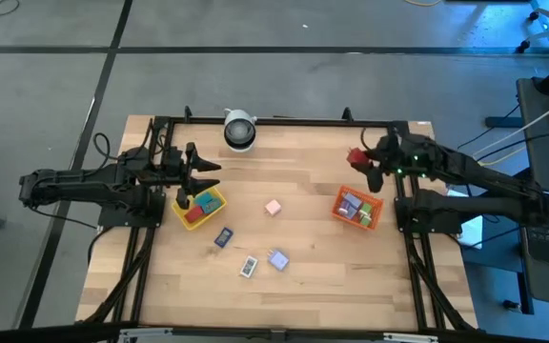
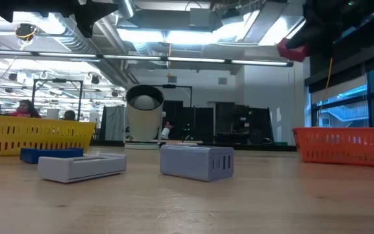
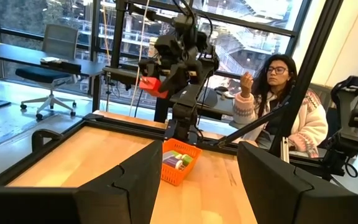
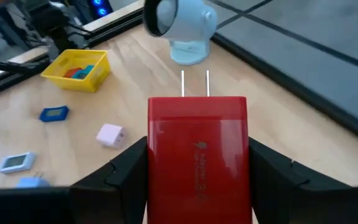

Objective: Pick & Place Office items
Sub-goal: Put the red charger adapter into the orange basket

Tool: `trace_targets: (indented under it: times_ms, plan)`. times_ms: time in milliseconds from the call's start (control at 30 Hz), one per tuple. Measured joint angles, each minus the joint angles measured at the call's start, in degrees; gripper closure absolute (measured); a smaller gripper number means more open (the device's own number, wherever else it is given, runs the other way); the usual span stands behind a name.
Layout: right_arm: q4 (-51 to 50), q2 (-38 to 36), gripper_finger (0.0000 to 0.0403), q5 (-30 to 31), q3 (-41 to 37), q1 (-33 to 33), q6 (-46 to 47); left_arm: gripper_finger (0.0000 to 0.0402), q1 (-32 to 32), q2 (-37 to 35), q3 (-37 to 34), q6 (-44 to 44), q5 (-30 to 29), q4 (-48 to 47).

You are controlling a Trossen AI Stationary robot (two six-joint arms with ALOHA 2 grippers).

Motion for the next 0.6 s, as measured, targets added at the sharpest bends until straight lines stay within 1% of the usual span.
trace_targets:
  times_ms: [267, 433, 600]
  plan:
    - [1.48, -7.71, 0.0193, 0.19, -8.69, 4.88, 8.41, 0.0197, 0.00, 0.00, 0.00, 0.00, 0.00, -0.02]
    - [1.23, -9.70, 0.0193, -0.61, -12.90, 9.74, 14.10, 0.0197, 0.00, 0.00, 0.00, -0.42, 0.00, -0.06]
    - [0.43, -9.84, 0.0193, -1.65, -16.69, 15.22, 20.40, 0.0197, 0.00, 0.00, 0.00, -0.44, 0.00, -0.09]
